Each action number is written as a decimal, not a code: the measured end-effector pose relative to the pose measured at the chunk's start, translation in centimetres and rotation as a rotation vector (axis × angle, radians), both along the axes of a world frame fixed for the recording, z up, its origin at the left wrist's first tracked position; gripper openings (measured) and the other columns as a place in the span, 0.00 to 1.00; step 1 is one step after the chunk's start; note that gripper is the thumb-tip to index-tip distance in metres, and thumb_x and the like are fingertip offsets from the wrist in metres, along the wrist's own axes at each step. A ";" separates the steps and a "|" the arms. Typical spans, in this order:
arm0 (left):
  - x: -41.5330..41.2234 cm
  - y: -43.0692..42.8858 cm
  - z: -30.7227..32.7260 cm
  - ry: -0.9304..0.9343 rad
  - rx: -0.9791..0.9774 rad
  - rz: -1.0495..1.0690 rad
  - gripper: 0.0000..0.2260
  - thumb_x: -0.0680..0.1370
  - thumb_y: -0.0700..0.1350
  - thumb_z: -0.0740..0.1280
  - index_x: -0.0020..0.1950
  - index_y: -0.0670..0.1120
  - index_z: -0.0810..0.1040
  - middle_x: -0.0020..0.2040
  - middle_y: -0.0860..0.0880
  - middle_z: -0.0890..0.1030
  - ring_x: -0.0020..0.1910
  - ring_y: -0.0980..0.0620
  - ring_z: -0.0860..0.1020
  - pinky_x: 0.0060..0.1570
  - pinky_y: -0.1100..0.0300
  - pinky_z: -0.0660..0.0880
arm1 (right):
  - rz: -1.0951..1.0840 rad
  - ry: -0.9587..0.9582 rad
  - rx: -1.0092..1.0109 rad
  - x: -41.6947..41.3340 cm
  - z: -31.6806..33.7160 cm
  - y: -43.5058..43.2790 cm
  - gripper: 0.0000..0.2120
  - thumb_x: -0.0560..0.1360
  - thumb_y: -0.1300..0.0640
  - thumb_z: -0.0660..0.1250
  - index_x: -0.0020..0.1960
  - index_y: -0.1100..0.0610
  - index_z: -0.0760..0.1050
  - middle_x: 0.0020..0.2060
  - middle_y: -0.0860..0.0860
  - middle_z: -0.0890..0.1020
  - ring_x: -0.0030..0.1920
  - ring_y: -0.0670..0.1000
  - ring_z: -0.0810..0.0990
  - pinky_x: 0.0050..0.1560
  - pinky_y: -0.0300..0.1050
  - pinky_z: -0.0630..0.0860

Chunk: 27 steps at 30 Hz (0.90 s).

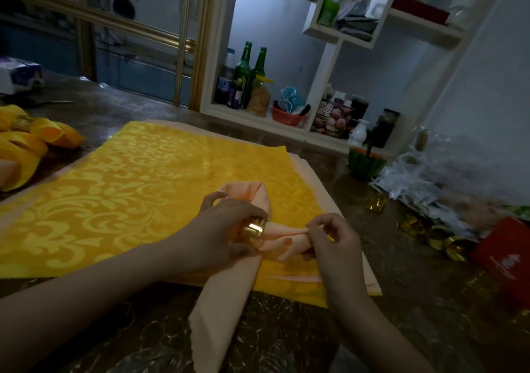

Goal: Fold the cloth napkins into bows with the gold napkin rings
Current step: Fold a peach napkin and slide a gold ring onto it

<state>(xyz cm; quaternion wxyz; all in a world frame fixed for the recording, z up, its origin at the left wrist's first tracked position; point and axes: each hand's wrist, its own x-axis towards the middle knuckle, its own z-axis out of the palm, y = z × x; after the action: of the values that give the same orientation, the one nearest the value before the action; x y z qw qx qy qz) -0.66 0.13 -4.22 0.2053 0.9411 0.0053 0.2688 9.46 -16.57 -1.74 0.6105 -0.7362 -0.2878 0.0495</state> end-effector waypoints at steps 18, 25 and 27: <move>0.5 0.6 1.6 0.064 -0.234 0.020 0.34 0.68 0.70 0.49 0.64 0.51 0.73 0.57 0.54 0.79 0.58 0.55 0.74 0.68 0.52 0.58 | 0.339 -0.488 -0.438 -0.5 -2.3 1.8 0.12 0.81 0.58 0.56 0.57 0.55 0.77 0.41 0.49 0.79 0.41 0.48 0.77 0.40 0.46 0.69; 5.9 0.7 4.3 0.554 0.113 0.522 0.24 0.76 0.62 0.59 0.61 0.46 0.74 0.64 0.44 0.72 0.65 0.42 0.67 0.63 0.46 0.60 | 0.113 -0.878 -0.616 -0.9 -3.1 2.1 0.16 0.76 0.51 0.55 0.46 0.56 0.80 0.44 0.57 0.77 0.41 0.59 0.77 0.34 0.46 0.66; 7.7 0.3 4.4 0.656 0.114 0.553 0.28 0.76 0.64 0.59 0.64 0.43 0.71 0.65 0.41 0.69 0.66 0.40 0.65 0.65 0.44 0.59 | 0.124 -0.863 -0.580 -0.6 -3.4 2.3 0.18 0.72 0.49 0.55 0.42 0.56 0.81 0.45 0.57 0.79 0.42 0.60 0.79 0.36 0.51 0.73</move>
<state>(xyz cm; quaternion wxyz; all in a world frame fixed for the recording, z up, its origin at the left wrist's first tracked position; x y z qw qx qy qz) 7.04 0.43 0.16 0.0608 0.9496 0.3074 0.0003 8.91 -14.30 -5.13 0.2034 -0.8100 -0.5306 -0.1448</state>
